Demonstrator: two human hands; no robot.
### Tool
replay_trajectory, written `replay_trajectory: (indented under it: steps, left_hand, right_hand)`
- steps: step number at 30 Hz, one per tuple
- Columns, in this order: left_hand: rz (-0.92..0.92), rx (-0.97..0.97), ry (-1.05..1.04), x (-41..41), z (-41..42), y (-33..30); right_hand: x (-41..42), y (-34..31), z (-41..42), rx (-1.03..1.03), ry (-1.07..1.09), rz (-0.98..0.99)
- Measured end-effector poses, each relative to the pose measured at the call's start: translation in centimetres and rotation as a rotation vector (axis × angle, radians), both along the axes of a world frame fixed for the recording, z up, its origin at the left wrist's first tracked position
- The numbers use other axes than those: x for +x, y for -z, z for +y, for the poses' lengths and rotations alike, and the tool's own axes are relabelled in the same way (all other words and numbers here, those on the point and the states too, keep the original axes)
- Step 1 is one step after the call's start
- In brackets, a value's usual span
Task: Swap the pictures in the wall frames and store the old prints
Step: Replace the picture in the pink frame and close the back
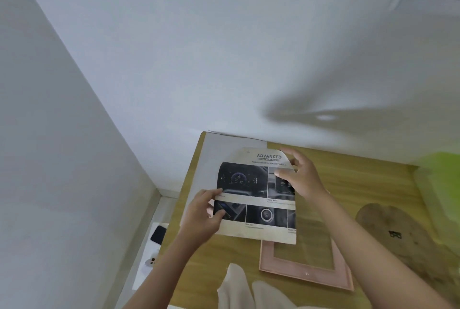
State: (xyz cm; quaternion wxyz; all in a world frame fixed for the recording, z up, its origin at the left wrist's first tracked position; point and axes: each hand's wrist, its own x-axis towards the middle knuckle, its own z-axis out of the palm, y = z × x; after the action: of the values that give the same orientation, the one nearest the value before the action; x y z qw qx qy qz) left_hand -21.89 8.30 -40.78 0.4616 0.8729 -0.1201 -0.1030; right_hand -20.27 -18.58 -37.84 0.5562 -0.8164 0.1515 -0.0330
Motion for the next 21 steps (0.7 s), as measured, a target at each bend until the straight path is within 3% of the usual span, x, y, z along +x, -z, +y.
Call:
replay_trajectory:
  steps: [8,21]
  left_hand:
    - [0.079,0.058,0.145,-3.7,-5.5,1.5]
    - [0.094,0.172,0.208,-5.7,-8.7,3.7]
  right_hand:
    - [-6.0,2.2,-5.3,-0.155,0.107,0.068]
    - [-9.0,4.5,-7.7,-0.454,-0.018,0.293]
